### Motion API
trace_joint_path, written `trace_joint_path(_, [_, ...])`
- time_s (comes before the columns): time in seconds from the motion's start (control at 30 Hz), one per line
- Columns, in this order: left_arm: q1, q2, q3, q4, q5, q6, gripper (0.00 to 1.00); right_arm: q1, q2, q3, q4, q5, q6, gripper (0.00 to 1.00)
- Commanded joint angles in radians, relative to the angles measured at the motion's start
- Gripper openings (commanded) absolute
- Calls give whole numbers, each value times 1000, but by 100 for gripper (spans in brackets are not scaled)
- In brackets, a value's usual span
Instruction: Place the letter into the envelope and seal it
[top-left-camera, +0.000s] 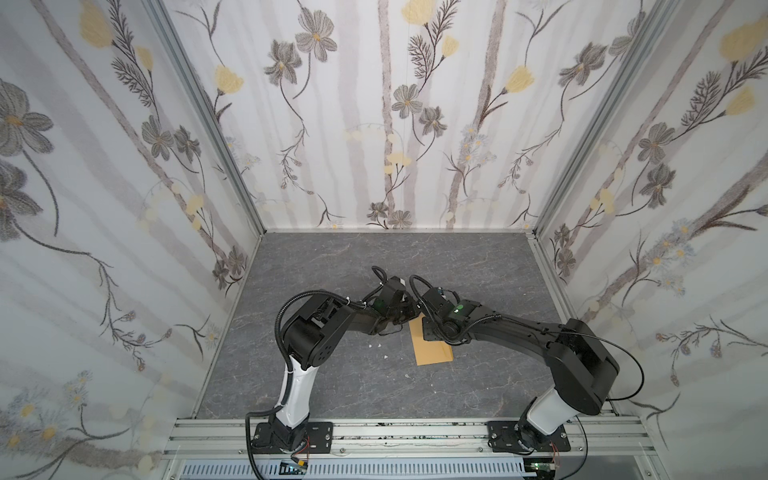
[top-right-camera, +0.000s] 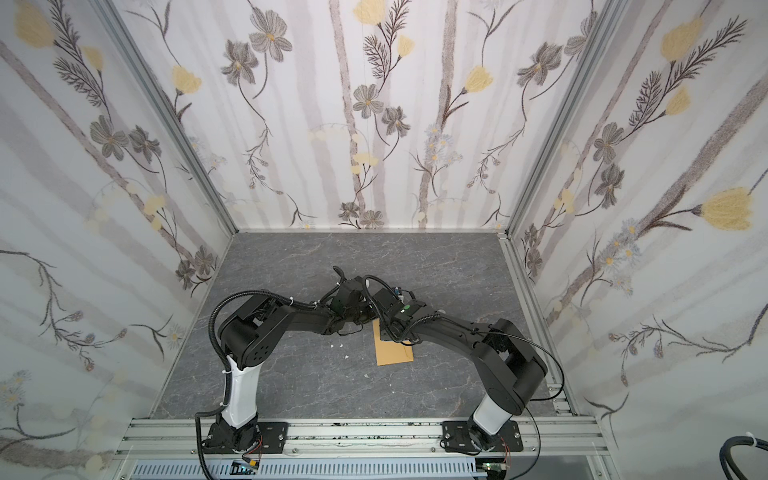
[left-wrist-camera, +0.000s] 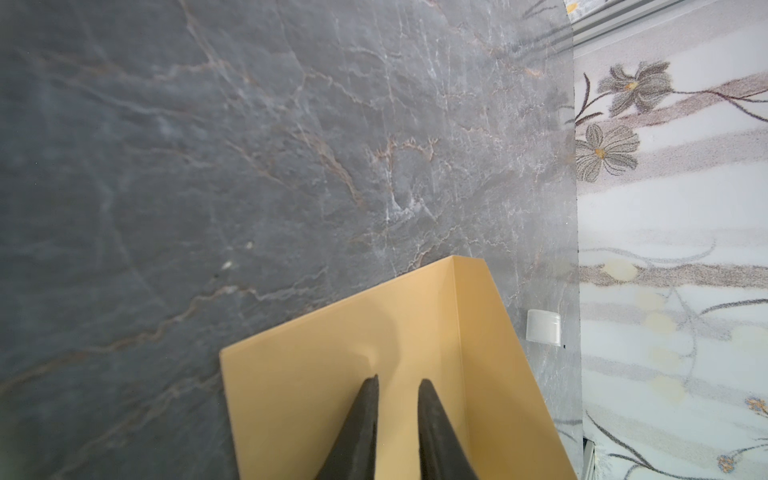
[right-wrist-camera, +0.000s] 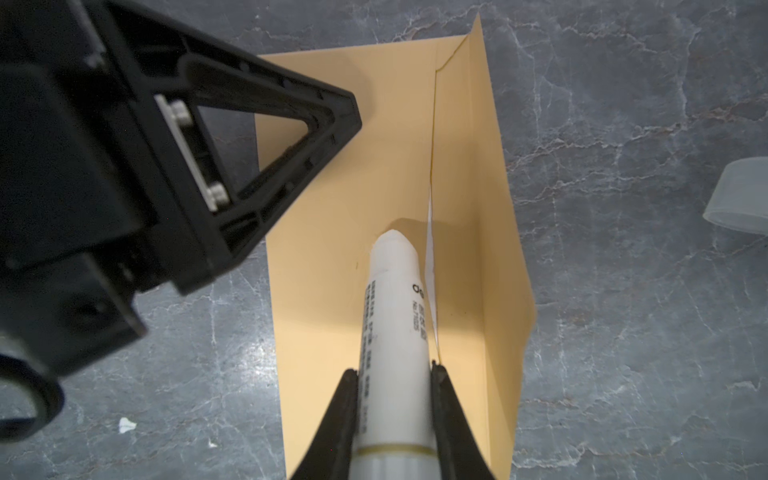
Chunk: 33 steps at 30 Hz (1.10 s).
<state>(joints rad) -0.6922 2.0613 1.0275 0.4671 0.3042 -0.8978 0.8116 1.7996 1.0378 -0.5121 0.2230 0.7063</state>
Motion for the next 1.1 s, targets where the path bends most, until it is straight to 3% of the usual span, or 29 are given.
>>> trace_joint_path(0.0, [0,5,-12,-156,-10,-10,22,-7,24,11,22,-24,0,0])
trace_joint_path(0.4, [-1,7,-13,-156,-17,-15,22,36,-63,31,-39,31,25,0])
trace_joint_path(1.07, [-1,7,-13,-156,-9,-16,22,62,-28,-18,-32,34,47,0])
